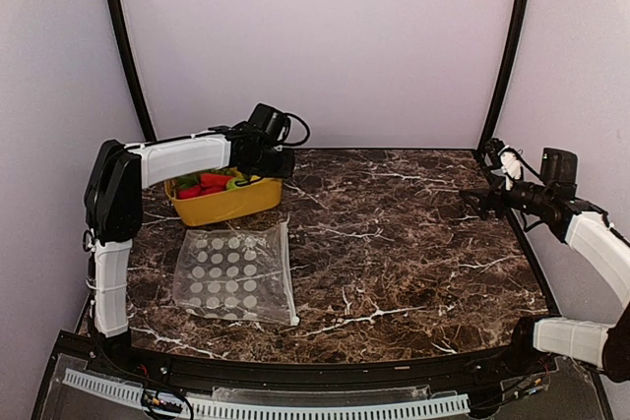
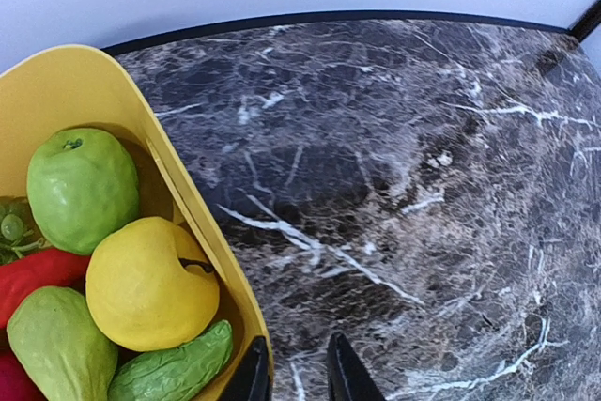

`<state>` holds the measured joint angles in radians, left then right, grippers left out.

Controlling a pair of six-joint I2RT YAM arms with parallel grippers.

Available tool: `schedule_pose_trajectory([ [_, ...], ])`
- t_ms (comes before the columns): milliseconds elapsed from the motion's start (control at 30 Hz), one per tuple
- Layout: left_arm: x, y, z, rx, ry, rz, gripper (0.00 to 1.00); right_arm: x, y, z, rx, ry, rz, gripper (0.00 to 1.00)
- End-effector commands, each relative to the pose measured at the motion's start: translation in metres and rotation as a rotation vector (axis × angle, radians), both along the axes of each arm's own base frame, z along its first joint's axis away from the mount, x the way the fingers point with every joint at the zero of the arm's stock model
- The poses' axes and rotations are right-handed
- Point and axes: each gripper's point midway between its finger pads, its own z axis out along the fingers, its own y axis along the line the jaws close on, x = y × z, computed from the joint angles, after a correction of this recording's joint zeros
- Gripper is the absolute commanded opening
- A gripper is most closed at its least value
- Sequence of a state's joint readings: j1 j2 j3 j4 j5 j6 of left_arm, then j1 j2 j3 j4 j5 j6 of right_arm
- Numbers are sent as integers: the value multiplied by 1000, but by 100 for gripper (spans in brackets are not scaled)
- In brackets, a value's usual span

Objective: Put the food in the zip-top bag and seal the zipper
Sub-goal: Move the bin to the center of the board.

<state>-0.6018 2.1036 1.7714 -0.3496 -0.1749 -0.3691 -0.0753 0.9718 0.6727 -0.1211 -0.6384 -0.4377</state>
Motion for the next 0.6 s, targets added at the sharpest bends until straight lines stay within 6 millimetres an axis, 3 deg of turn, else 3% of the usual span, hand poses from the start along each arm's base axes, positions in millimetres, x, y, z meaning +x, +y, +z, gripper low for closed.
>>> schedule_pose_trajectory([
  [0, -28, -52, -1, 13, 13, -137, 21, -2, 1, 6, -13, -31, 1, 94],
  [133, -58, -93, -11, 32, 29, -233, 20, -3, -1, 9, -17, -41, -8, 94],
  [300, -99, -138, -5, 33, 20, -365, 19, -2, -2, 11, -22, -49, -18, 94],
  [567, -199, -218, 6, 17, -3, -721, 16, 1, -7, 12, -31, -56, -47, 95],
])
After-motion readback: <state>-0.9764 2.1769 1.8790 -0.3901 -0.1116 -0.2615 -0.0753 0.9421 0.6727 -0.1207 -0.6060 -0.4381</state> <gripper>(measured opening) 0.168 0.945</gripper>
